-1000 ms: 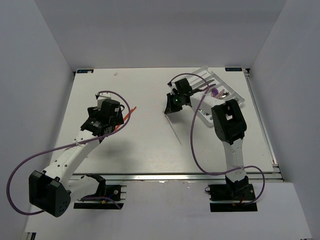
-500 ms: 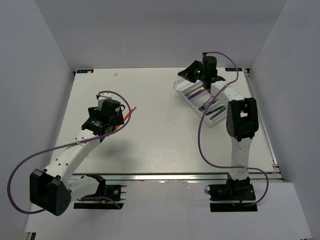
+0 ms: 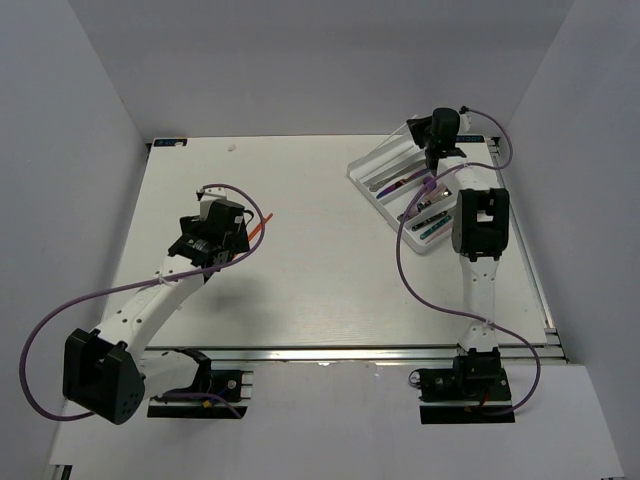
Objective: Sort the eating utensils into containers
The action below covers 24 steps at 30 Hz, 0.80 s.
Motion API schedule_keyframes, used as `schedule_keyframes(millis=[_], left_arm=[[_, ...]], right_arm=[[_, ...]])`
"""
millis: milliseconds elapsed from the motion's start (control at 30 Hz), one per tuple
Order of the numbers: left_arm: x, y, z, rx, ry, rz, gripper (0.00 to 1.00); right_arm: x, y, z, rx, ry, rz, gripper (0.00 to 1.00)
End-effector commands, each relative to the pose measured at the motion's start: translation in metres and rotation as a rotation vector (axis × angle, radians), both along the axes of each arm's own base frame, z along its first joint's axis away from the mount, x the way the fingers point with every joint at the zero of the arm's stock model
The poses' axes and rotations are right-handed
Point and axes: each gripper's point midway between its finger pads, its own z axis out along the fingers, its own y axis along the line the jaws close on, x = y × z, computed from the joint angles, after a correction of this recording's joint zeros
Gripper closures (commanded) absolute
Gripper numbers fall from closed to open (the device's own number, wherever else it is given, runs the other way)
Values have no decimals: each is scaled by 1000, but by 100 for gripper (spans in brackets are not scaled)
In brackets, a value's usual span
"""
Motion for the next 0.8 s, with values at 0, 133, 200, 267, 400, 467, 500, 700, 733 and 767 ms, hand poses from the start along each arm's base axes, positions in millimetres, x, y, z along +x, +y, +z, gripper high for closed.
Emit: schedule_keyframes(millis=[0, 133, 200, 267, 400, 467, 500, 700, 733, 767], left_arm=[[1, -1, -2, -11, -1, -3, 2], [1, -3, -6, -10, 13, -9, 2], [1, -3, -6, -11, 16, -11, 2], [2, -4, -6, -15, 15, -15, 2], [1, -5, -4, -22, 9, -21, 2], [2, -6, -3, -27, 8, -24, 2], [1, -6, -3, -30, 6, -26, 2], [1, -9, 2, -49, -10, -42, 2], [0, -9, 4, -50, -17, -43, 2], [0, -9, 4, -52, -18, -44, 2]], right_arm=[[24, -20, 51, -65, -146, -112, 100], [32, -27, 36, -91, -146, -127, 100], [32, -27, 29, -104, -143, -118, 100], [28, -24, 20, -110, -139, -100, 100], [17, -24, 8, -125, -130, -95, 100], [14, -22, 7, -134, -131, -79, 100], [14, -20, 4, -146, -126, -68, 100], [5, -12, -3, -164, -126, -35, 96], [2, -11, 0, -164, -126, -33, 79], [1, -11, 6, -166, -133, -33, 71]])
